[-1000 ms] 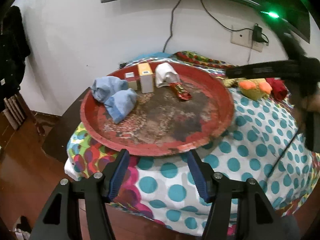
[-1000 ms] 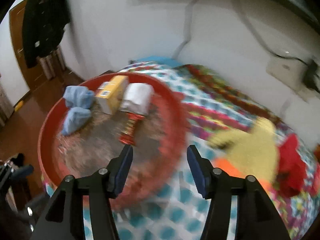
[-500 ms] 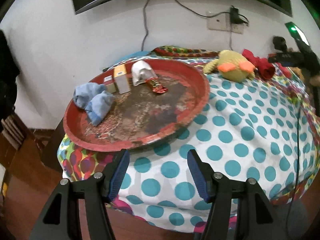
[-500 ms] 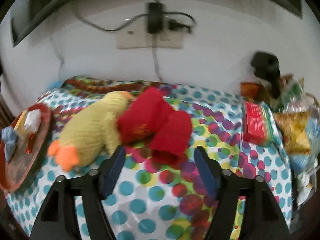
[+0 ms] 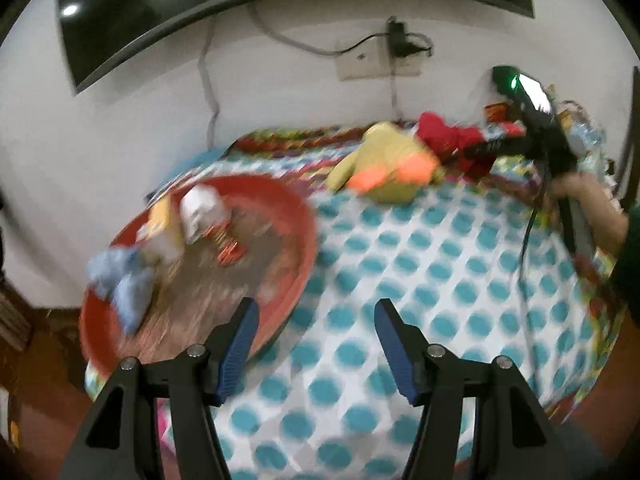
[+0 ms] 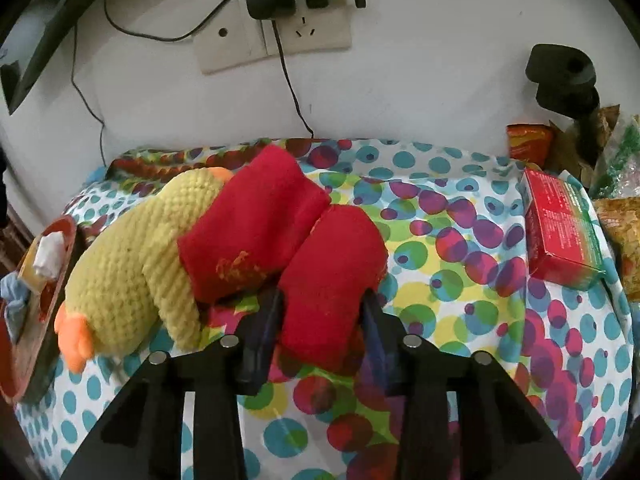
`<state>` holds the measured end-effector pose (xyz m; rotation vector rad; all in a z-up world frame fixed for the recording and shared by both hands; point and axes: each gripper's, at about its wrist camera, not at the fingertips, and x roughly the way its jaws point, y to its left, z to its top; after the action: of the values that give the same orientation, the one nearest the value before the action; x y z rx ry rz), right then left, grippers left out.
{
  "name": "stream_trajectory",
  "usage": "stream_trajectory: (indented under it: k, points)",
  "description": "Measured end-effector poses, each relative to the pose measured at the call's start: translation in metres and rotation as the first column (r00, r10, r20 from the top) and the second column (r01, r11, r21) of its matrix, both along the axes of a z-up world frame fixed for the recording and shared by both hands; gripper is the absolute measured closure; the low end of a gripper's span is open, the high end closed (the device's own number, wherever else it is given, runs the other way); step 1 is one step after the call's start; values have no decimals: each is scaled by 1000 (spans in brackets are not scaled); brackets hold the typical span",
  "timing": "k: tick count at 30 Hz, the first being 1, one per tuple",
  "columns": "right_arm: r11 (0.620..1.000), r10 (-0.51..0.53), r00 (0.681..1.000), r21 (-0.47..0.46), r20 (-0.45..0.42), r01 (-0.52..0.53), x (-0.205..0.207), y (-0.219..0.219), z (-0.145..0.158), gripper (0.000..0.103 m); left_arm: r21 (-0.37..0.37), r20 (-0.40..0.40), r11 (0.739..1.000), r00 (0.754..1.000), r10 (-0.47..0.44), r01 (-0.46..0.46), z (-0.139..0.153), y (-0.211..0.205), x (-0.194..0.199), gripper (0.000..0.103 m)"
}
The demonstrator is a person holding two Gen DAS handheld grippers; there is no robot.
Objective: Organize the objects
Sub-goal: 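Move the right tool to the red socks while the left tool reaches the yellow duck, then close the right tool on a red sock while the left tool grasps the yellow duck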
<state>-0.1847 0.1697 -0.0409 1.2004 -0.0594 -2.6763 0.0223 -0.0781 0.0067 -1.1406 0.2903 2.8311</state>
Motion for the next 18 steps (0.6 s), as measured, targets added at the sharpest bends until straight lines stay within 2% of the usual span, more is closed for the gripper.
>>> stream_trajectory:
  k: [3,7,11,13,16,18]
  points:
    - [1000,1,1000,-7,-15,-2,13,10,2,70,47,-7,997,998,-58,58,14,19,-28,39]
    - [999,20,999,34,-28,-19,25,16,-5,70,58,-1,992,994,-108,108,27,44,-68,37]
    - [1000,21,1000,5,-20,-21,25,20,-6,70,90,60,986,987,-147,141,28,64,-110,33]
    - [999,38,999,17,-5,-38,24,15,-8,70,88,98,984,982,-161,153,24,73,-128,32]
    - [998,54,999,37,1,-54,23,10,-9,70,37,140,988,978,-153,150,15,86,-153,31]
    - [997,60,998,39,1,-60,23,10,-10,70,40,166,988,974,-154,150,8,91,-166,30]
